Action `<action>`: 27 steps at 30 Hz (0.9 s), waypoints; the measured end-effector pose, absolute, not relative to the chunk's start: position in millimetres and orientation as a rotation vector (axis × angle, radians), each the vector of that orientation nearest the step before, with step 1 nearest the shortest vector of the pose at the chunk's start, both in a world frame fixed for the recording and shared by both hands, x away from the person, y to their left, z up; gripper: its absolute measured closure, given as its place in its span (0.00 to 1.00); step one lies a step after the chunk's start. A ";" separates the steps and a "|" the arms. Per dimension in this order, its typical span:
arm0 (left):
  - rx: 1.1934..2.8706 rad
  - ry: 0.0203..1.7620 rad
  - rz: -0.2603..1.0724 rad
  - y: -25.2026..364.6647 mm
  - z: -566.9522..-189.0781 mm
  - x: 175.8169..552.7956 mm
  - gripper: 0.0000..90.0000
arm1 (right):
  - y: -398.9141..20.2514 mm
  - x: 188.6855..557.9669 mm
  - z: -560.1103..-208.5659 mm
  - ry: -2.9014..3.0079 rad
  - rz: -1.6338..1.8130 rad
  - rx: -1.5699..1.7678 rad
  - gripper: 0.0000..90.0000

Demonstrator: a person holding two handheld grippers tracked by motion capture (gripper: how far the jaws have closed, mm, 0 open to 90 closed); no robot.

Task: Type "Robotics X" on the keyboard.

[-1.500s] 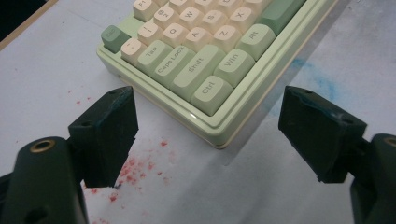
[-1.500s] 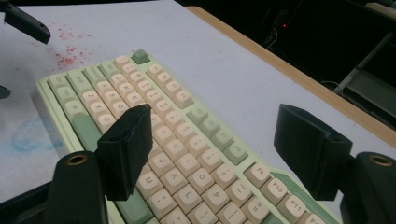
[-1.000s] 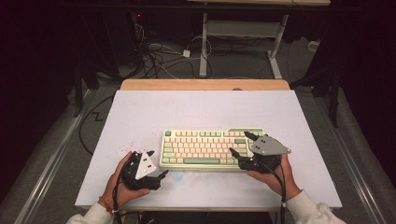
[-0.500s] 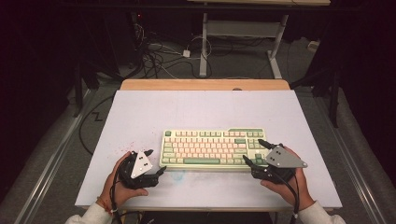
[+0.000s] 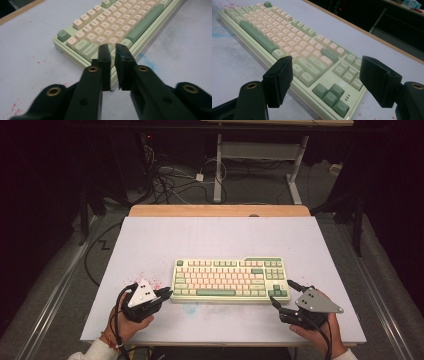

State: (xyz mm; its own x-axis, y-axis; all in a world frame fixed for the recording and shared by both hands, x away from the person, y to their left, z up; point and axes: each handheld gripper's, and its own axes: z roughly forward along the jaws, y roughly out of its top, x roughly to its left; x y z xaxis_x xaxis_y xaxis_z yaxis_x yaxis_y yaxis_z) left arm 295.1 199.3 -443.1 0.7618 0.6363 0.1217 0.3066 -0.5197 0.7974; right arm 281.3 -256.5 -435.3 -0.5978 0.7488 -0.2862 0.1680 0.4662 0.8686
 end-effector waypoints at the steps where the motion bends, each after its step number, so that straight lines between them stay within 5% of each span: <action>1: 2.149 0.700 0.507 198.7 -443.2 295.3 0.97 | -257.5 280.2 -435.9 2.044 1.105 0.757 0.30; 27: 2.307 0.633 0.407 133.2 -426.5 340.2 0.97 | -257.9 277.3 -441.8 2.083 1.086 0.768 0.30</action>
